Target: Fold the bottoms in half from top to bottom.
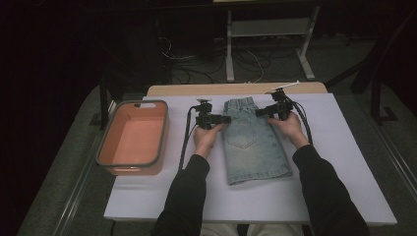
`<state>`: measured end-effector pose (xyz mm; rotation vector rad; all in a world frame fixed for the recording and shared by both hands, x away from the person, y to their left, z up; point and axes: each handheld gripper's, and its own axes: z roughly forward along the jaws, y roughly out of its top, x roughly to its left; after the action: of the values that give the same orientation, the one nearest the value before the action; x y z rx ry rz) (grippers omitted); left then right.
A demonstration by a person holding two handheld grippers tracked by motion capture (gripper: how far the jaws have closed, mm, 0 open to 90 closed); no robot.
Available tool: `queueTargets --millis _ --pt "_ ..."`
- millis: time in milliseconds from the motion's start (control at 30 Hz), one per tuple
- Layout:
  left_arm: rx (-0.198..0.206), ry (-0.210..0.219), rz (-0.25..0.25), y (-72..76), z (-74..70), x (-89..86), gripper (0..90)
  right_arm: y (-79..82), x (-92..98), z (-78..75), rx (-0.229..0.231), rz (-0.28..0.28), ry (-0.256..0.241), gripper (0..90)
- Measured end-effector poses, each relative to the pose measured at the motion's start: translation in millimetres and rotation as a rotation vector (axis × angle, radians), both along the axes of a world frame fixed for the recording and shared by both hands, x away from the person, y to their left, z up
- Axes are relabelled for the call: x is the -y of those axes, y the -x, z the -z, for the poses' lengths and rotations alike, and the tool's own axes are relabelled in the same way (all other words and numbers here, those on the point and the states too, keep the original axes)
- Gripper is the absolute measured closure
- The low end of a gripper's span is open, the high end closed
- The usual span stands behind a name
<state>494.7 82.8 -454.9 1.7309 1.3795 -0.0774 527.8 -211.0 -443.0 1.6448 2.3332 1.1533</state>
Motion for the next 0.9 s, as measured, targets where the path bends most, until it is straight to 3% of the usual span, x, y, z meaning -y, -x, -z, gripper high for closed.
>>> queueTargets --millis 67,200,300,367,633,700,833,900 --pt "-0.005 0.011 0.014 -0.2 2.4 1.8 63.8 -0.3 -0.3 1.5 -0.008 0.000 -0.008 55.4" --pt "0.009 -0.017 0.025 0.6 2.4 5.3 71.1 -1.1 1.1 6.5 -0.020 -0.020 -0.025 63.8" --pt "0.001 0.002 0.032 -0.4 3.4 3.9 78.6 0.8 2.5 9.0 -0.012 -0.028 -0.047 71.6" --pt "-0.026 0.029 0.027 -2.0 4.1 1.9 83.3 2.5 2.7 9.8 -0.008 -0.026 -0.054 76.0" --pt "0.002 0.007 0.044 0.0 -0.2 3.5 87.1 9.1 5.4 2.4 0.002 -0.030 -0.049 80.7" --pt "0.021 -0.002 0.061 0.8 -2.7 3.8 87.6 11.0 8.5 -3.0 0.003 -0.037 -0.058 80.8" --pt "0.036 0.027 0.077 1.9 -8.3 3.3 88.6 15.6 16.2 -17.0 0.017 -0.059 -0.092 81.0" --pt "0.069 0.019 0.094 4.8 -13.4 4.4 88.6 19.7 19.8 -23.8 0.032 -0.070 -0.104 81.0"
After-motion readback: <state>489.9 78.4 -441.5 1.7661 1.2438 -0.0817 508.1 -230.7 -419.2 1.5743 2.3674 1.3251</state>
